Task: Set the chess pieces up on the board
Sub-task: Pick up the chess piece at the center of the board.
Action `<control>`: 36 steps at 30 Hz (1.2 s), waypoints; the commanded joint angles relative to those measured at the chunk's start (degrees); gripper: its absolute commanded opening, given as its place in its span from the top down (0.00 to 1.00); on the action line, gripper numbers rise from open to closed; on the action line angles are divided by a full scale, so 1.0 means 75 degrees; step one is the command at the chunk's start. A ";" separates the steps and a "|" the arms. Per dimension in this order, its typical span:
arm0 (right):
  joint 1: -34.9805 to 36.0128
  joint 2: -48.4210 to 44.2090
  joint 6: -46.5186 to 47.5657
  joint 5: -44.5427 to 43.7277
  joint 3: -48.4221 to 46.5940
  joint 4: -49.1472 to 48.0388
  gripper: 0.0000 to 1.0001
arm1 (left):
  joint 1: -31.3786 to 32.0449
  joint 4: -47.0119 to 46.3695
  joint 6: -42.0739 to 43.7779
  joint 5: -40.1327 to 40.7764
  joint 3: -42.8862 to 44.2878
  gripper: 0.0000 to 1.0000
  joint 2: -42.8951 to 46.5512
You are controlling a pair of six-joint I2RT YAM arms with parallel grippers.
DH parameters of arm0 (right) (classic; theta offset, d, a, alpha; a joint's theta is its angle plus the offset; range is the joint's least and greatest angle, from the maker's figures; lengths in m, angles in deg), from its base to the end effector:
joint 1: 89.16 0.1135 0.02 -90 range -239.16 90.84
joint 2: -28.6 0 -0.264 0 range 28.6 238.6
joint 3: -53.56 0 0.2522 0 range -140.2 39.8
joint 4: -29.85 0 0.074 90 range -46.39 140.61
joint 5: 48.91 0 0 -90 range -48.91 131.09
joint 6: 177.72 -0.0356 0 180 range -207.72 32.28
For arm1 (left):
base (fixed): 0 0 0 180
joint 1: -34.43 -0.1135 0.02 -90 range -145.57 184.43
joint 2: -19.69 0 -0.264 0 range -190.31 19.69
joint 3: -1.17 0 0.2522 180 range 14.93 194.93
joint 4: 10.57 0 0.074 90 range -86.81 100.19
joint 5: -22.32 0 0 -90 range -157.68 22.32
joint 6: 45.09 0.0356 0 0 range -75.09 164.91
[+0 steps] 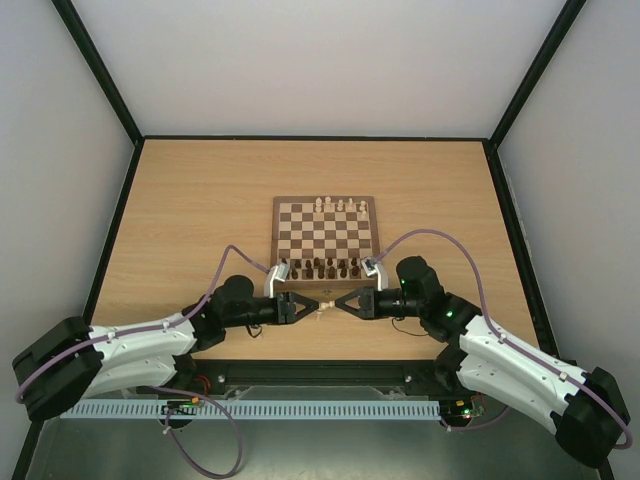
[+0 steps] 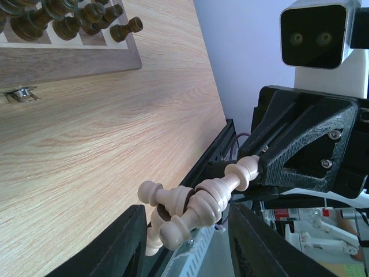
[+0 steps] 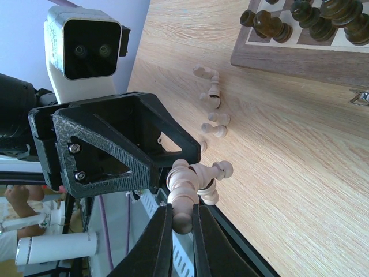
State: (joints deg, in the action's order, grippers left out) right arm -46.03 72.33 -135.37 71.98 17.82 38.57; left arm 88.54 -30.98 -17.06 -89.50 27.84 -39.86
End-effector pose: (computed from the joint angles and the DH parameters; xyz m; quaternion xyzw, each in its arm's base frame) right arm 0.1182 0.1358 0.2309 -0.1283 0.7790 0.5596 0.2519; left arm 0.1080 -0.1718 0.1811 0.0658 0.7719 -0.5997 0.2002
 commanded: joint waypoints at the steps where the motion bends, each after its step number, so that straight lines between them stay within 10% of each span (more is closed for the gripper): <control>1: -0.0021 -0.0014 -0.0022 0.0190 0.0083 -0.0206 0.98 | 0.0046 -0.0436 -0.0052 0.0010 0.0201 0.60 -0.0078; 36: -0.0310 0.0077 -0.0419 0.0654 0.0333 -0.1090 0.99 | 0.0051 -0.1055 -0.1215 0.0314 -0.0506 0.64 0.0483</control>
State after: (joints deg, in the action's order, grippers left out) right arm -48.02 73.16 -137.93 75.06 19.51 32.58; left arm 88.54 -34.89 -25.41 -87.95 24.95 -36.28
